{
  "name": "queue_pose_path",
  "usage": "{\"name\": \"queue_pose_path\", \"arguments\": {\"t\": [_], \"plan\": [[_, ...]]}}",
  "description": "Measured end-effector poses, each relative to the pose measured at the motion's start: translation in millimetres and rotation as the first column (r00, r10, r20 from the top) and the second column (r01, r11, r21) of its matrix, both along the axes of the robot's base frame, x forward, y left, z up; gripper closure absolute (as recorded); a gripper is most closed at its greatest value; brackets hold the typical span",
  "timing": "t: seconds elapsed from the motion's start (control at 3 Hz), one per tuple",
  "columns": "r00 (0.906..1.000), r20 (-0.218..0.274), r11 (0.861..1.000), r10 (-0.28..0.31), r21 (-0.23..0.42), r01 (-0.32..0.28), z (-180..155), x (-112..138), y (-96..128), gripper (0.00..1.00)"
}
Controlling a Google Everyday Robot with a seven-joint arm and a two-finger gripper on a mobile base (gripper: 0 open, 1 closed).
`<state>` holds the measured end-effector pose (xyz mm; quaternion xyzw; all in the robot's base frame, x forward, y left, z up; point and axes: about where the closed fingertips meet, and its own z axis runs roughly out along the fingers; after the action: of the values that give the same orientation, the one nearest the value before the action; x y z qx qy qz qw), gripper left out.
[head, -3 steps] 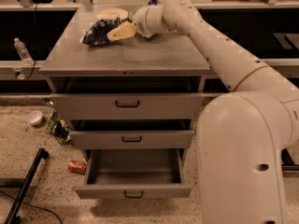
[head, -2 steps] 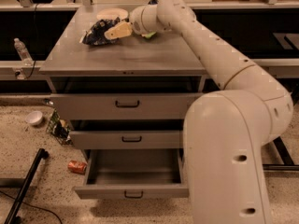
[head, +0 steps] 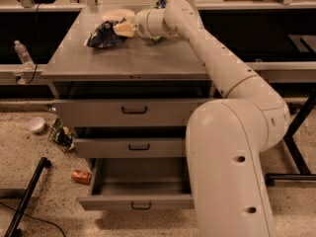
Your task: Place blue chip bag into bottom drawer
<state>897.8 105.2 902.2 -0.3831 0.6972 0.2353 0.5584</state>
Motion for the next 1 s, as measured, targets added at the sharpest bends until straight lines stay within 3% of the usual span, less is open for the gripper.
{"name": "queue_pose_path", "arguments": {"t": [0.33,0.67,1.0], "plan": [[0.9997,0.002,0.999,0.023,0.047,-0.023,2,-4,3,0.72],[0.9987,-0.005,0.994,0.05,0.092,-0.05,7,-24,-11,1.0],[0.9999,-0.012,0.99,0.011,0.139,-0.01,13,-51,-42,1.0]]}}
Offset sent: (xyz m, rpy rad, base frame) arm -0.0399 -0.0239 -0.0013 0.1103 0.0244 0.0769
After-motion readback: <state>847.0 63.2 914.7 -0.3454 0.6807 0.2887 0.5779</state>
